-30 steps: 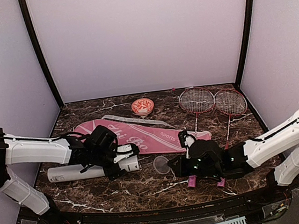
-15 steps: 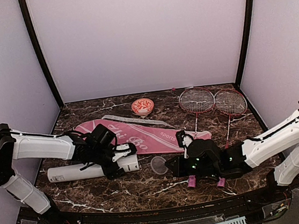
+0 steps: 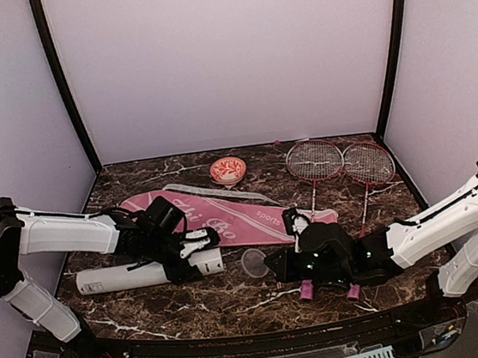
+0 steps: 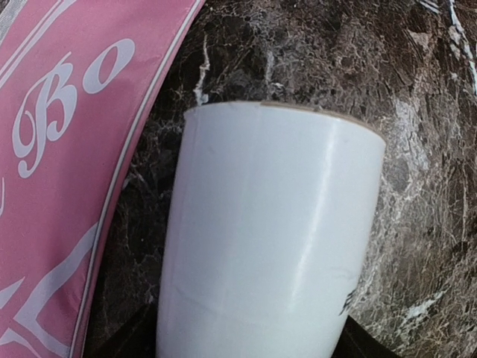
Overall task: Pack up the badminton gear
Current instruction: Pick up the shuttle tube from the center of the board.
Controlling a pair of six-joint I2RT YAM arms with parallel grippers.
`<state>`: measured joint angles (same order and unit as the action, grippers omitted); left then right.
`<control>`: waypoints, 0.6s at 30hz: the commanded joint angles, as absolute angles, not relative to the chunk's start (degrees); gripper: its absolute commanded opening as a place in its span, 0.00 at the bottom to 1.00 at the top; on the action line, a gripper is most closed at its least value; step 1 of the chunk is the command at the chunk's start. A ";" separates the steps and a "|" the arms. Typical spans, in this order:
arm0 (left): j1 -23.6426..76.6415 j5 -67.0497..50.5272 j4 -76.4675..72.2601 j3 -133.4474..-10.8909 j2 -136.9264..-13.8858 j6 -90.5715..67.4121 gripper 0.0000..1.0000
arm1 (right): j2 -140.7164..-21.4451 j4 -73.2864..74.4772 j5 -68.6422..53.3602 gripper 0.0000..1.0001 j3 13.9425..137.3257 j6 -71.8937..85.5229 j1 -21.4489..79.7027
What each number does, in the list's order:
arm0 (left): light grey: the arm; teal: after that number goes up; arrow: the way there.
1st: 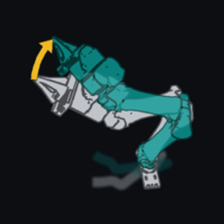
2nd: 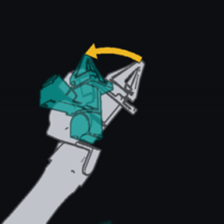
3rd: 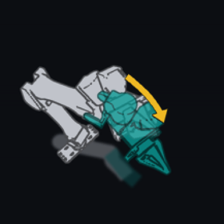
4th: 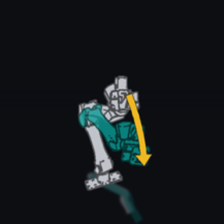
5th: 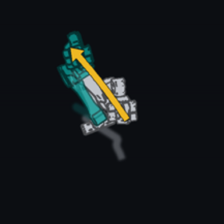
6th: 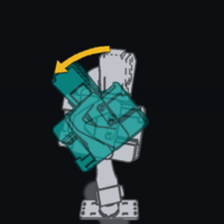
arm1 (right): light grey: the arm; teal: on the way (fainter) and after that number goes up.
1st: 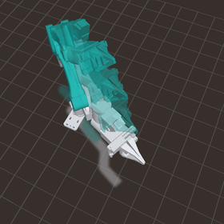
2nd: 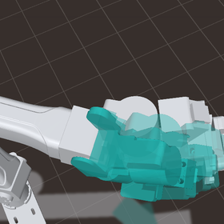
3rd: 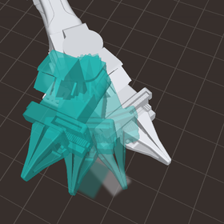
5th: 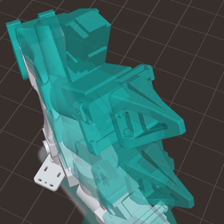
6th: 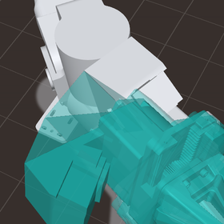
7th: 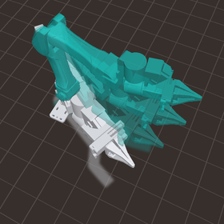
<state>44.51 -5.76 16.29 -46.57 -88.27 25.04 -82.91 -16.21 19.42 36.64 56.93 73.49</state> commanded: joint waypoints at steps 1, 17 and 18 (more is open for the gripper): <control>44.47 -9.24 17.26 -46.63 -85.24 23.94 0.68 | -80.94 -15.61 21.66 0.00 36.40 57.72 73.91; 52.17 -9.34 8.33 -40.84 -70.11 22.52 0.67 | -71.89 -9.92 25.09 0.00 36.41 59.26 73.79; 52.82 -9.26 7.84 -40.79 -69.61 22.40 0.67 | -71.37 -9.38 24.98 0.00 36.97 58.80 73.91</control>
<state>50.61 -8.95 12.08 -41.91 -72.51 23.20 -73.97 -10.98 23.79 35.90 59.27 73.52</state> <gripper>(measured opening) 0.668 0.005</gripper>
